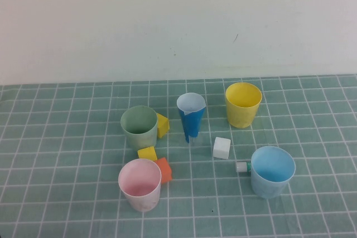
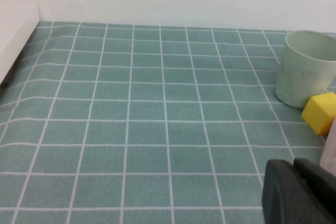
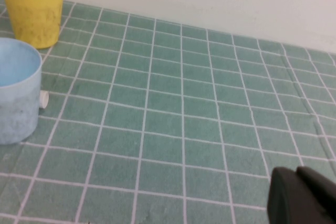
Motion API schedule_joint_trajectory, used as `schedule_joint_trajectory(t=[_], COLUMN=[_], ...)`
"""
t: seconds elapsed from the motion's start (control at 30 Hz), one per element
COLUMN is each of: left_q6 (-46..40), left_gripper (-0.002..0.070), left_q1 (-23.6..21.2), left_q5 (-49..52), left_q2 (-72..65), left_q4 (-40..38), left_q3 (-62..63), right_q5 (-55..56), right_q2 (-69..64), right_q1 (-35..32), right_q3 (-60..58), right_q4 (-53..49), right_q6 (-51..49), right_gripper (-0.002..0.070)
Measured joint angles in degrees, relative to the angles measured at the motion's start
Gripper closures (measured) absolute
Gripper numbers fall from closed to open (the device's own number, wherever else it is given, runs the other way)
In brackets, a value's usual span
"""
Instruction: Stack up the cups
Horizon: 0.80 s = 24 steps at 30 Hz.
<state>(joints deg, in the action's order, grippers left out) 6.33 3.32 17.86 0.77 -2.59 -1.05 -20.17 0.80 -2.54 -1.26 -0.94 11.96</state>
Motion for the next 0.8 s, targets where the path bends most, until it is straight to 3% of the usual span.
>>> schedule_joint_trajectory(t=[0.8], left_q6=[0.11], left_gripper=[0.0677], left_q1=[0.0], left_q5=[-1.34], left_q2=[0.0], left_q4=[0.26], left_q3=[0.0], right_q5=[2.79], right_q2=[0.0], right_q1=[0.0], right_q3=[-0.34], right_q4=[0.0], right_q6=[0.0], right_gripper=[0.0678])
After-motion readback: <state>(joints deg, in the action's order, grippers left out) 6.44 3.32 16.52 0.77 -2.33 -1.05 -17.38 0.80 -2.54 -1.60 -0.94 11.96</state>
